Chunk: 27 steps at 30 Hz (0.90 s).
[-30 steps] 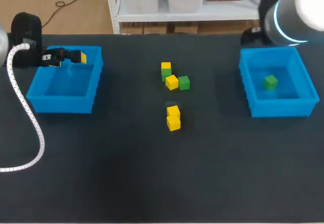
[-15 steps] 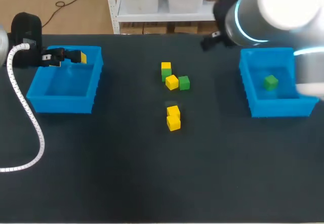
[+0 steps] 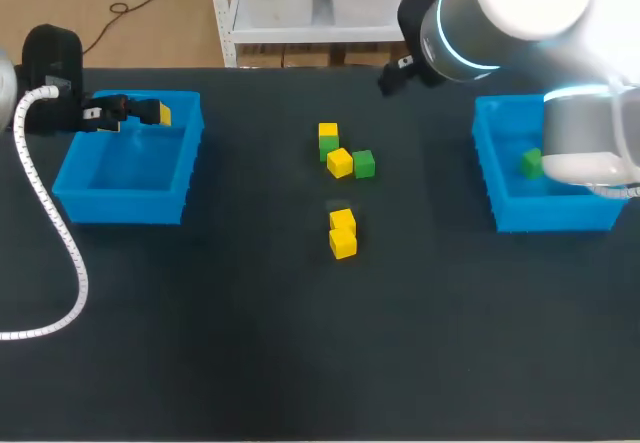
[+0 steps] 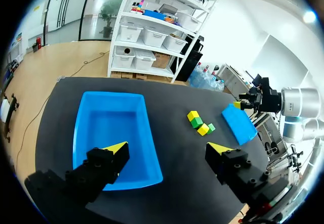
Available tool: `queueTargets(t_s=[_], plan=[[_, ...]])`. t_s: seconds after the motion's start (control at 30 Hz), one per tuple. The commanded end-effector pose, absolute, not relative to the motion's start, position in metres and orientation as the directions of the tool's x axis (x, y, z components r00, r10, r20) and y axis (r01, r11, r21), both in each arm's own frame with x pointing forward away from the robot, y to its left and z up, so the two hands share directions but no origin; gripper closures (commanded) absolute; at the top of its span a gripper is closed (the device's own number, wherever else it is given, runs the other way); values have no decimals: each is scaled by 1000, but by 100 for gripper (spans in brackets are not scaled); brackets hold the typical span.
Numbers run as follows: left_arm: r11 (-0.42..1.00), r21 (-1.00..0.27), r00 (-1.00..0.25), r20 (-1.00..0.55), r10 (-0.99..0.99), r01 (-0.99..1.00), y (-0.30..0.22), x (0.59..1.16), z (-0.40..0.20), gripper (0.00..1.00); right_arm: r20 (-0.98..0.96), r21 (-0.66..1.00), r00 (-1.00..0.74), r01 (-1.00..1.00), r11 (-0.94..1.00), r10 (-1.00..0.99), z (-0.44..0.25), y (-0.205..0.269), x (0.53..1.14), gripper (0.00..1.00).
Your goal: Put the green cubes in the right bin and the yellow cubes in the left bin.
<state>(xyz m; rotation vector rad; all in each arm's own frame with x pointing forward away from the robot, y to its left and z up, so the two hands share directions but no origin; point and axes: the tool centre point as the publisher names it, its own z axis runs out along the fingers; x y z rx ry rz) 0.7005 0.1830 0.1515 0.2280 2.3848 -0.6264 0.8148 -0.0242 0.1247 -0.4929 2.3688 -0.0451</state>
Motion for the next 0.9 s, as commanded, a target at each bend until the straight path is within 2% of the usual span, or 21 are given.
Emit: queueTargets(t_s=[0.03, 0.2, 0.4, 0.67, 0.9], plan=[[867, -382, -768, -641, 0, 319, 184, 700, 150, 0, -640, -167, -678, -337, 927, -362, 125, -25, 813, 0], [867, -382, -768, -641, 0, 319, 184, 700, 150, 0, -640, -167, -678, -337, 927, -362, 125, -25, 813, 0], [867, -382, -768, -641, 0, 319, 184, 700, 150, 0, -595, -320, -611, -416, 851, -522, 149, -42, 831, 0], [867, -382, -768, -641, 0, 319, 184, 700, 150, 0, -407, -449, -462, -650, 613, -788, 163, -20, 846, 0], [867, -382, -768, -641, 0, 319, 184, 700, 150, 0, -251, -483, -338, -768, 420, -907, 157, 0, 842, 0]])
